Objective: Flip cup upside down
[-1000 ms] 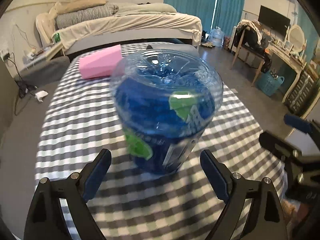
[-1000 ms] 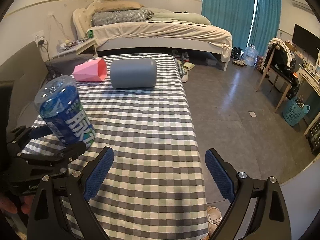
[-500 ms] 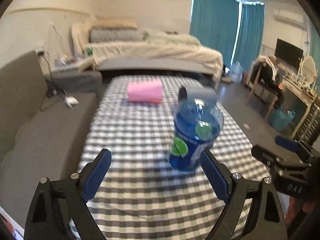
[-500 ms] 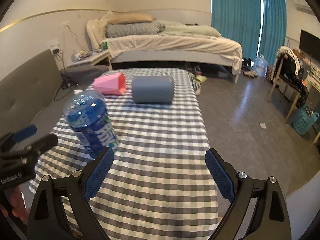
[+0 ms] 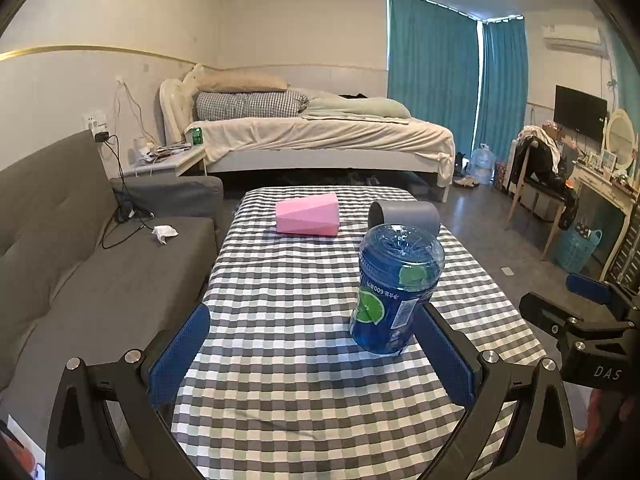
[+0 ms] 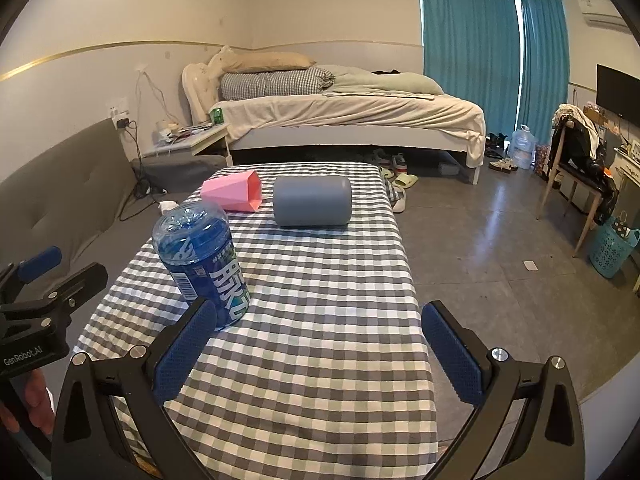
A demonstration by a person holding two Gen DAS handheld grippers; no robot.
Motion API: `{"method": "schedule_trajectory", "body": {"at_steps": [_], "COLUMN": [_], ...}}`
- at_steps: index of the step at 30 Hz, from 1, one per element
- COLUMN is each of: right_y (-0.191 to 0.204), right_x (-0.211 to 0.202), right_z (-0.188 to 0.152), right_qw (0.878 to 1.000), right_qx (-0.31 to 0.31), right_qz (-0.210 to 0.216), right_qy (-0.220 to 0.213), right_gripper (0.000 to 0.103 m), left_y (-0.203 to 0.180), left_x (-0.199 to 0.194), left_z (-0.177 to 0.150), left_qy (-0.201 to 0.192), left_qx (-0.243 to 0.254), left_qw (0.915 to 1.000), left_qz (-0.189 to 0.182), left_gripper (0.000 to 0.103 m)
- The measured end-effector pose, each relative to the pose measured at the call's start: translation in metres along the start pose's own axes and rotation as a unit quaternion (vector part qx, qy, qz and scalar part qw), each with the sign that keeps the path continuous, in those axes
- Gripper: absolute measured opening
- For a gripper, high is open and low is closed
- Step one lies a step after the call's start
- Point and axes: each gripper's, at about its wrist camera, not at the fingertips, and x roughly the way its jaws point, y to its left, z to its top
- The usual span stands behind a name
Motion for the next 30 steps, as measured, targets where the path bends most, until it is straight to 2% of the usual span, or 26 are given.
{"method": "schedule_trajectory", "body": {"at_steps": [9,30], "right_y": [-0.0029,0.0004], "right_x": [-0.0021,0.0012], "right_z": [-0.0025,-0.0005], "right_qw": [1.000,1.000], "right_qx": [-0.003,-0.010], "right_qz": [0.002,-0.003], "right_qy": [0.001,0.009], "right_gripper": [0.103,0.103], "left_y": [-0.0026,0.0054], "left_x": [0.0003,-0.0039], "left_z": [-0.0043,-0.0073], "left_qy": [0.008,-0.002], "left_qx": [0.009,0.005], "left_qw": [0.9999,0.9999], "left_qz": [-0.005,0.016], "left_gripper": [0.103,0.103]}}
